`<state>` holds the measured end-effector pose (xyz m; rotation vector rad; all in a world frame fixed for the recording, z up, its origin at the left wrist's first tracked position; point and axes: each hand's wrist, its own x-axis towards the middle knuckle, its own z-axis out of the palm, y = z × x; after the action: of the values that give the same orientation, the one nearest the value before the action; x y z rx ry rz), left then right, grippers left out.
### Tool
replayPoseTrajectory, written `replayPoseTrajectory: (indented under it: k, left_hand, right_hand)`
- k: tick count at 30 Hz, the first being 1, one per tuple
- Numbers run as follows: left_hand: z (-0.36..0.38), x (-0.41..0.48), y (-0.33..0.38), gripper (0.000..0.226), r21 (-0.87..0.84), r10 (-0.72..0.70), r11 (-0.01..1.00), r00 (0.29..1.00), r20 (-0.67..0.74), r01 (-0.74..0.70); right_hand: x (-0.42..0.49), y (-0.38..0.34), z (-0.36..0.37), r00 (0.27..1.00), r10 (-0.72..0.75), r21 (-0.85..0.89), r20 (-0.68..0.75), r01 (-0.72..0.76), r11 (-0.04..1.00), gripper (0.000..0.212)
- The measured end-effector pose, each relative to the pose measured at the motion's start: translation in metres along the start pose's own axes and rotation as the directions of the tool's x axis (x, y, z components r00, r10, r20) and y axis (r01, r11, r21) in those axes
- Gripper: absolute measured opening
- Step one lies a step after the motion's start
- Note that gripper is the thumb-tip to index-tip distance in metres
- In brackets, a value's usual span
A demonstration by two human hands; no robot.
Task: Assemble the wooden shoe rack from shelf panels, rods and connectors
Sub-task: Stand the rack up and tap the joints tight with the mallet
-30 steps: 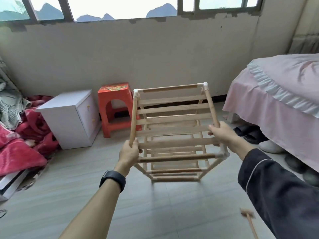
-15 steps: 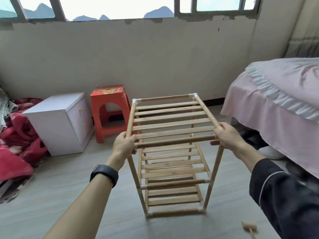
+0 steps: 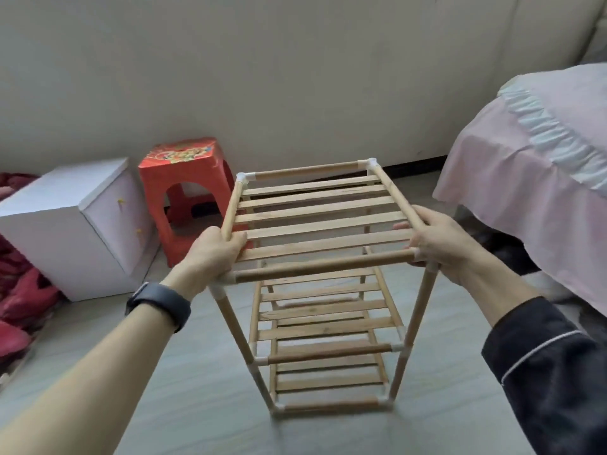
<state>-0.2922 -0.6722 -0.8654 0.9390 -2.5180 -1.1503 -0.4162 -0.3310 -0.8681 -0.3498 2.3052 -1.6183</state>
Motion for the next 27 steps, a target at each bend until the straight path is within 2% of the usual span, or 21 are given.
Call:
replayPoseTrajectory:
  k: [3, 6, 12, 15, 17, 21, 27]
  left_hand:
    - [-0.008, -0.004, 0.016, 0.025, 0.006, 0.009, 1.0, 0.999, -0.038, -0.009]
    - [-0.038, -0.009, 0.057, 0.025, 0.003, 0.002, 1.0, 1.0, -0.011, -0.002]
    - [-0.125, -0.043, 0.171, 0.027, 0.044, 0.074, 0.996, 0.995, 0.069, -0.078]
    - [-0.165, -0.071, 0.23, 0.029, 0.018, 0.134, 0.99, 0.984, 0.115, -0.137]
    - [-0.187, -0.091, 0.265, 0.03, -0.008, 0.171, 0.985, 0.975, 0.142, -0.172]
    - [-0.215, -0.125, 0.324, 0.056, -0.094, 0.232, 0.972, 0.934, 0.273, -0.215]
    - [-0.22, -0.164, 0.391, 0.067, -0.137, 0.334, 0.942, 0.826, 0.453, -0.306]
  right_hand:
    - [-0.01, -0.021, -0.005, 1.0, 0.027, 0.034, -0.01, -0.026, 0.999, 0.056]
    - [-0.03, -0.06, -0.026, 0.997, 0.07, 0.018, -0.035, -0.069, 0.997, 0.058]
    - [-0.093, -0.183, -0.086, 0.982, 0.144, 0.036, -0.125, -0.14, 0.989, 0.067]
    - [-0.134, -0.247, -0.117, 0.964, 0.178, 0.023, -0.199, -0.177, 0.984, 0.086]
    - [-0.164, -0.285, -0.139, 0.948, 0.215, -0.006, -0.236, -0.222, 0.975, 0.092]
    - [-0.228, -0.337, -0.171, 0.909, 0.253, 0.021, -0.333, -0.261, 0.965, 0.09]
    - [-0.325, -0.371, -0.2, 0.802, 0.282, 0.104, -0.527, -0.268, 0.958, 0.098]
